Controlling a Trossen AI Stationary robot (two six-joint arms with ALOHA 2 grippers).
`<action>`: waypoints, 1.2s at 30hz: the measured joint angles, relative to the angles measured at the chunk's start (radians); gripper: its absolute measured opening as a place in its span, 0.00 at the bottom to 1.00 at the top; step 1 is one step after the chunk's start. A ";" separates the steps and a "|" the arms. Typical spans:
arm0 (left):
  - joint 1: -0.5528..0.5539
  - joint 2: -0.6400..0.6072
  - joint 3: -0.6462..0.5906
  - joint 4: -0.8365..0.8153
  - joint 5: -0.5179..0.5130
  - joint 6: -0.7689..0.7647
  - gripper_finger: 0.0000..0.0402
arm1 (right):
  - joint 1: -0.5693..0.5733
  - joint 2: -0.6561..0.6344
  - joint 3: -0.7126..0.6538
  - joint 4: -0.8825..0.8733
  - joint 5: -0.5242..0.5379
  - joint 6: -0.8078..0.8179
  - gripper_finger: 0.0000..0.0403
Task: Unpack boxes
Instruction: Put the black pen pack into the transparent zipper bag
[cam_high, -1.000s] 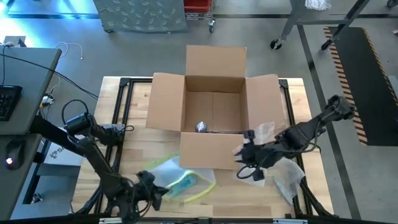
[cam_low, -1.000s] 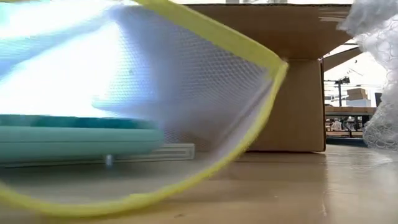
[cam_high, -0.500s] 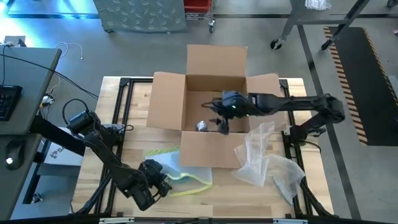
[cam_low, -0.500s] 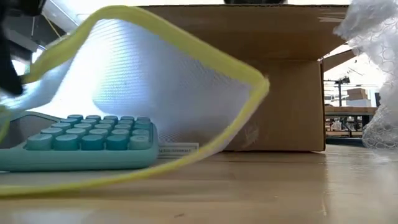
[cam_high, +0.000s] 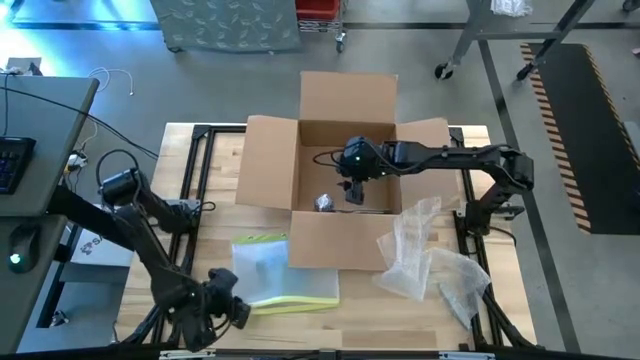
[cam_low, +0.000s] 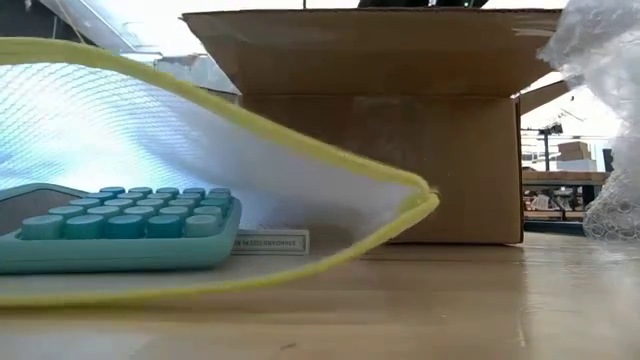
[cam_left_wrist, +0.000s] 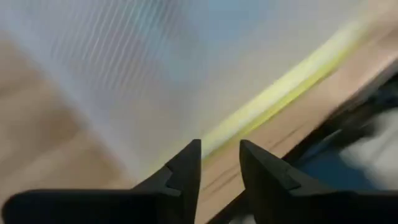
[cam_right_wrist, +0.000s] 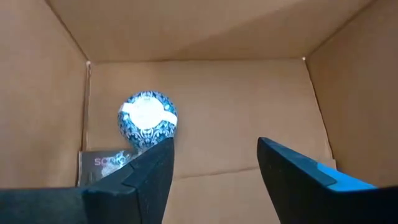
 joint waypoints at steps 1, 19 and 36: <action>0.000 -0.020 0.000 0.004 -0.102 0.006 0.25 | 0.002 0.000 0.000 -0.001 0.000 -0.012 0.53; 0.756 -0.420 0.235 0.028 -0.360 1.484 0.20 | 0.027 -0.188 -0.001 -0.052 -0.112 -0.102 0.52; 1.803 0.004 0.240 0.342 0.769 2.238 0.59 | 0.027 -0.270 -0.256 0.241 -0.120 0.040 0.52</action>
